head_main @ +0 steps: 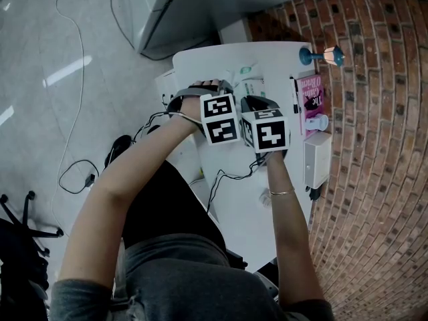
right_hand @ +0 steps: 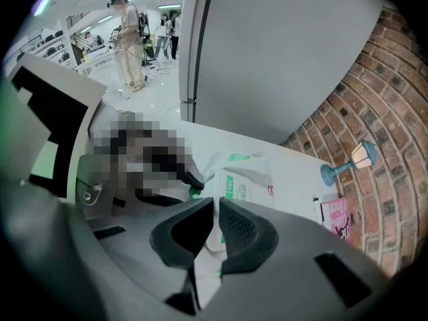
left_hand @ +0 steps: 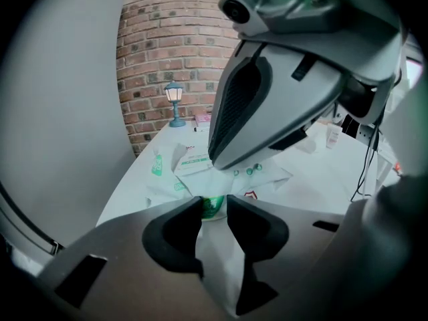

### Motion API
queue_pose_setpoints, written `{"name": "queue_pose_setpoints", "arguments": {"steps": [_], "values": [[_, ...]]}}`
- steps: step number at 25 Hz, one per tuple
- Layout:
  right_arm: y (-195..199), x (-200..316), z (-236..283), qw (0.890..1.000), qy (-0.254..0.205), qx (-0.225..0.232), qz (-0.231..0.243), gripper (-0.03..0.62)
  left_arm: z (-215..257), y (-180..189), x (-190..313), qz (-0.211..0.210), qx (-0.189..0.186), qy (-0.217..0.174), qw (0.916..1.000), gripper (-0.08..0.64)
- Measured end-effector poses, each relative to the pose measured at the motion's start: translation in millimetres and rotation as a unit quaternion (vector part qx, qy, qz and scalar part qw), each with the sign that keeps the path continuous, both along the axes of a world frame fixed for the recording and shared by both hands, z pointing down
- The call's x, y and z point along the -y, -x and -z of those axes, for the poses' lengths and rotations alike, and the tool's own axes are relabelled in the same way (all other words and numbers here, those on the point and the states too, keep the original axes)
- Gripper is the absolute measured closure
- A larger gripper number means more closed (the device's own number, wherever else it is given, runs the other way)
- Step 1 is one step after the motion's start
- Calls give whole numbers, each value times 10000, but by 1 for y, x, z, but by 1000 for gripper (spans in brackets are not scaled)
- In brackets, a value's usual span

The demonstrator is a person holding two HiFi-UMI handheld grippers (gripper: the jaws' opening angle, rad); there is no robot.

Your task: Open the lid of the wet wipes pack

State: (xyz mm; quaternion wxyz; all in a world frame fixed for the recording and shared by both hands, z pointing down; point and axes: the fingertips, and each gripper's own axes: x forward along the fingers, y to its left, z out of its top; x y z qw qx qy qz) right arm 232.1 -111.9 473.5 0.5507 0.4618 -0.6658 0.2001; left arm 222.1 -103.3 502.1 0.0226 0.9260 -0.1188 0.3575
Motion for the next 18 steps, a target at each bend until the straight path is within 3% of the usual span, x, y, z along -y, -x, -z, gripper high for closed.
{"name": "queue_pose_setpoints", "arguments": {"steps": [10,15,18], "values": [[3,-1,2,10000,-27,27,2,574,-1,0,1,-22,35,-48,10000,434],[-8,3,26,9979,-338,-502,223,589,-4,0,0,-43,142,-92,9998,439],[-30,9,41,9976,-426,-513,165,588,-4,2,1,-25,149,87,9998,439]]}}
